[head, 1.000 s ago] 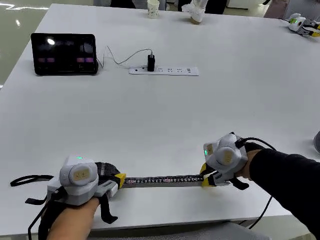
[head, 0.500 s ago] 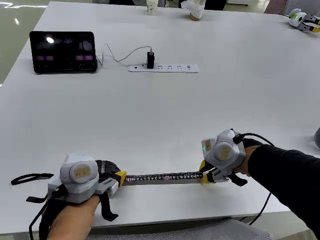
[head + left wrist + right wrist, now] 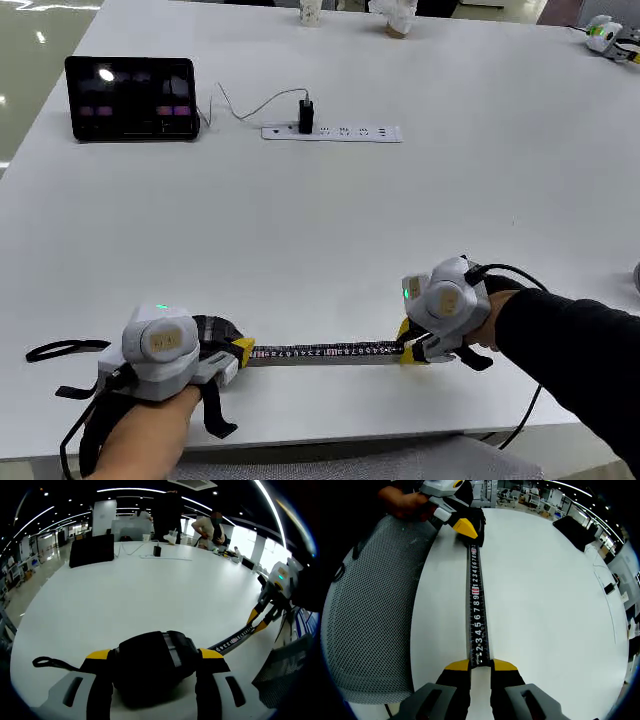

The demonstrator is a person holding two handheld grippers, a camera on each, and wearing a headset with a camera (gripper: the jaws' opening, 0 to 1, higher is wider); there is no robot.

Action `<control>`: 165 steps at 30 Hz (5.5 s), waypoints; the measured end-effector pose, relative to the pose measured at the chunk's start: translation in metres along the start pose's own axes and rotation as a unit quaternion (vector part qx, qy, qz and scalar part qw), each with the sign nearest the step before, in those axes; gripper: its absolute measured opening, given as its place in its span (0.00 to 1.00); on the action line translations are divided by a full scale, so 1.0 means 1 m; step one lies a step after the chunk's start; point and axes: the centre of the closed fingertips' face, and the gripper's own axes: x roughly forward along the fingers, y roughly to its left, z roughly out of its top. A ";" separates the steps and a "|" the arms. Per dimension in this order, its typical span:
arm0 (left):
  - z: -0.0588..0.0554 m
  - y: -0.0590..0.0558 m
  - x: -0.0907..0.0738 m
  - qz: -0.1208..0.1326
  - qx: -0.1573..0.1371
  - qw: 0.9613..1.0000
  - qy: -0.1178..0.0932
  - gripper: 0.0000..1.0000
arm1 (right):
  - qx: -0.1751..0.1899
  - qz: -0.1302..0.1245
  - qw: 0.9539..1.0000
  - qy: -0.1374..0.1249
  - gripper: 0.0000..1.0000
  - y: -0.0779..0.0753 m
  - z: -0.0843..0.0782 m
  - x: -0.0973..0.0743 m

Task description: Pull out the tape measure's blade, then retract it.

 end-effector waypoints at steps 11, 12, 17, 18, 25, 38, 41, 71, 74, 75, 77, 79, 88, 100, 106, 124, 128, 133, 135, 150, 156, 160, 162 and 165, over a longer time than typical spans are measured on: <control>0.000 0.000 0.001 -0.001 0.000 1.000 0.000 0.62 | -0.008 0.010 1.000 0.001 0.11 -0.001 0.006 0.003; 0.000 0.000 0.001 -0.001 0.000 1.000 0.000 0.62 | -0.009 0.011 1.000 0.002 0.11 -0.001 0.007 0.003; 0.000 0.000 0.001 0.000 -0.001 1.000 0.000 0.62 | -0.001 0.007 1.000 0.002 0.11 -0.002 0.009 0.004; 0.000 0.000 0.001 0.000 -0.001 1.000 0.000 0.62 | 0.000 0.006 1.000 0.001 0.11 -0.002 0.010 0.004; 0.000 0.000 0.001 0.000 -0.001 1.000 0.000 0.62 | 0.007 0.004 1.000 -0.004 0.11 -0.001 0.015 0.006; 0.000 0.000 0.001 -0.001 -0.001 1.000 0.000 0.62 | 0.014 0.002 1.000 -0.002 0.11 -0.002 0.021 0.008; 0.000 0.000 0.001 -0.001 -0.001 1.000 0.000 0.62 | 0.018 0.000 1.000 0.000 0.11 -0.002 0.022 0.009; -0.001 0.000 0.001 -0.003 -0.002 1.000 0.002 0.62 | 0.038 -0.002 0.999 0.002 0.11 -0.002 0.039 0.014; -0.001 0.000 0.001 -0.003 -0.002 1.000 0.003 0.62 | 0.037 -0.002 0.999 0.002 0.11 -0.002 0.040 0.015; -0.001 0.000 0.001 -0.004 -0.002 1.000 0.003 0.62 | 0.036 -0.002 0.999 0.002 0.11 -0.002 0.040 0.015; -0.001 0.000 0.001 -0.004 -0.002 1.000 0.003 0.62 | 0.036 -0.002 0.999 0.002 0.11 -0.002 0.041 0.015; -0.001 0.000 0.001 -0.004 -0.002 1.000 0.003 0.62 | 0.036 -0.002 0.999 0.002 0.11 -0.002 0.042 0.016; -0.001 0.000 0.001 -0.004 -0.003 1.000 0.003 0.62 | 0.038 -0.001 0.999 -0.001 0.11 -0.003 0.046 0.017; 0.000 0.000 0.001 -0.004 -0.002 1.000 0.003 0.62 | 0.027 0.002 1.000 -0.006 0.11 -0.004 0.051 0.020; 0.000 0.000 0.001 -0.004 -0.002 1.000 0.002 0.62 | 0.013 0.002 1.000 -0.011 0.12 -0.003 0.053 0.021; 0.000 0.000 0.001 -0.004 -0.002 1.000 0.002 0.62 | 0.009 0.005 1.000 -0.016 0.12 -0.003 0.061 0.023; 0.000 0.000 0.001 -0.004 -0.002 1.000 0.002 0.62 | 0.009 0.006 1.000 -0.017 0.12 -0.003 0.063 0.024; 0.000 0.000 0.001 -0.005 -0.001 1.000 0.002 0.62 | 0.015 0.005 1.000 -0.018 0.12 -0.003 0.065 0.024; 0.000 0.000 0.001 -0.005 -0.001 1.000 0.002 0.62 | 0.018 0.005 1.000 -0.019 0.12 -0.003 0.065 0.024; 0.000 0.000 0.001 -0.006 -0.001 1.000 0.001 0.62 | 0.016 0.005 1.000 -0.018 0.12 -0.003 0.070 0.027; 0.000 0.000 0.001 -0.005 -0.002 1.000 0.002 0.62 | 0.015 0.004 1.000 -0.017 0.12 -0.003 0.072 0.028; 0.000 0.000 0.001 -0.005 -0.002 1.000 0.002 0.62 | 0.017 0.005 1.000 -0.016 0.12 -0.003 0.074 0.029; 0.000 0.000 0.001 -0.005 -0.002 1.000 0.002 0.62 | 0.014 0.006 1.000 -0.014 0.11 -0.003 0.075 0.029; 0.000 0.000 0.001 -0.005 -0.002 1.000 0.002 0.62 | 0.011 0.006 1.000 -0.011 0.12 -0.002 0.077 0.030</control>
